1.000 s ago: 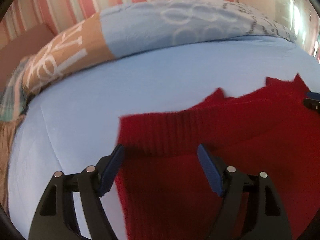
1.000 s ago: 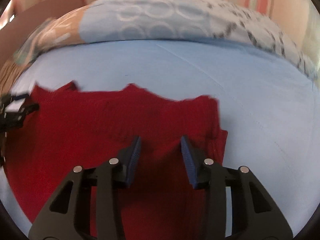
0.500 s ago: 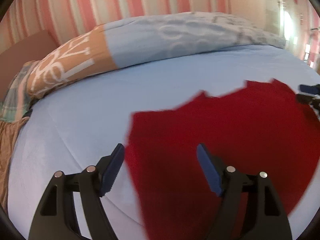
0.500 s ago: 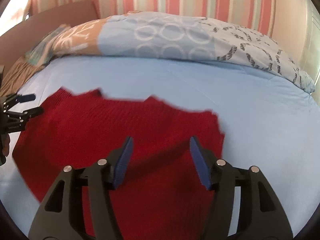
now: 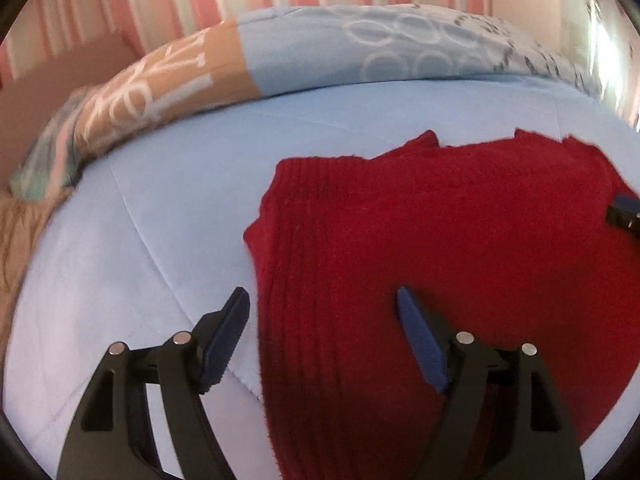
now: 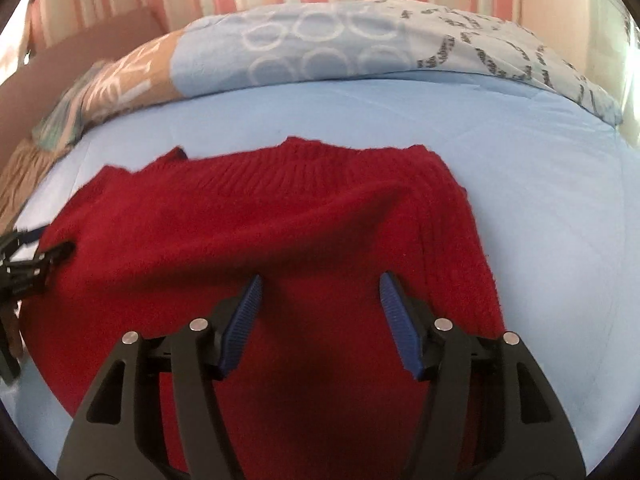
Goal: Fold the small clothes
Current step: 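Press the folded sweater flat with both open tools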
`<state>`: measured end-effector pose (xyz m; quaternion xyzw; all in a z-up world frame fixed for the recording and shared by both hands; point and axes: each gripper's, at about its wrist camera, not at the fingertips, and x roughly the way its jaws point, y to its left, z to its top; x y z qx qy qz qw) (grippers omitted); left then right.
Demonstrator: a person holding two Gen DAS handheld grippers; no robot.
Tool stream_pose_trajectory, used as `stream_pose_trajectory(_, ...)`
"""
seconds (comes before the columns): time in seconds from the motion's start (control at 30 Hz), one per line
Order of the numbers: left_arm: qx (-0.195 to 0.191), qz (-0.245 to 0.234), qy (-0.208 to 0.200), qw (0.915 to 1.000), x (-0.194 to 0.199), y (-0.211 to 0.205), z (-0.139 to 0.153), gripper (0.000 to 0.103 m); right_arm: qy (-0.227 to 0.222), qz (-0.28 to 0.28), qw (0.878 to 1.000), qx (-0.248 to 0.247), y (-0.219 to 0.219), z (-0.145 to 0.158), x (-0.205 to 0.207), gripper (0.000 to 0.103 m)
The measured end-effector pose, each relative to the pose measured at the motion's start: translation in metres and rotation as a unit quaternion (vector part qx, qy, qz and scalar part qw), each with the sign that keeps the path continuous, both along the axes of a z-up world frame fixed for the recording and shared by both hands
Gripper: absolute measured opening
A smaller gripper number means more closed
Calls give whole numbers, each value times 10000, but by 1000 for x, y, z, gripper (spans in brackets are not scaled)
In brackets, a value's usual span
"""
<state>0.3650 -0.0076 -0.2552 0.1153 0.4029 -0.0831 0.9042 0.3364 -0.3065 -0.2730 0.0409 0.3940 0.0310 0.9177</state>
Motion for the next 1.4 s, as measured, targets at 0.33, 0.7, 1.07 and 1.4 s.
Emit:
stream_pose_trajectory(0.33, -249, -324, -403, 9984, -53, -24, 32, 77, -381, 610, 9974, 73, 47, 41, -5, 65)
stream_pose_trajectory(0.7, -303, -337, -118, 9989, -55, -42, 15, 77, 803, 452, 9955, -226, 82, 6, 87, 62)
stream_pose_trajectory(1.07, -283, -140, -62, 9995, -48, -39, 14, 77, -250, 400, 9971, -596, 51, 31, -66, 74)
stream_pose_trajectory(1.4, -170, 50, 82, 9998, -36, -40, 14, 77, 344, -37, 9988, -345, 2, -2, -99, 65)
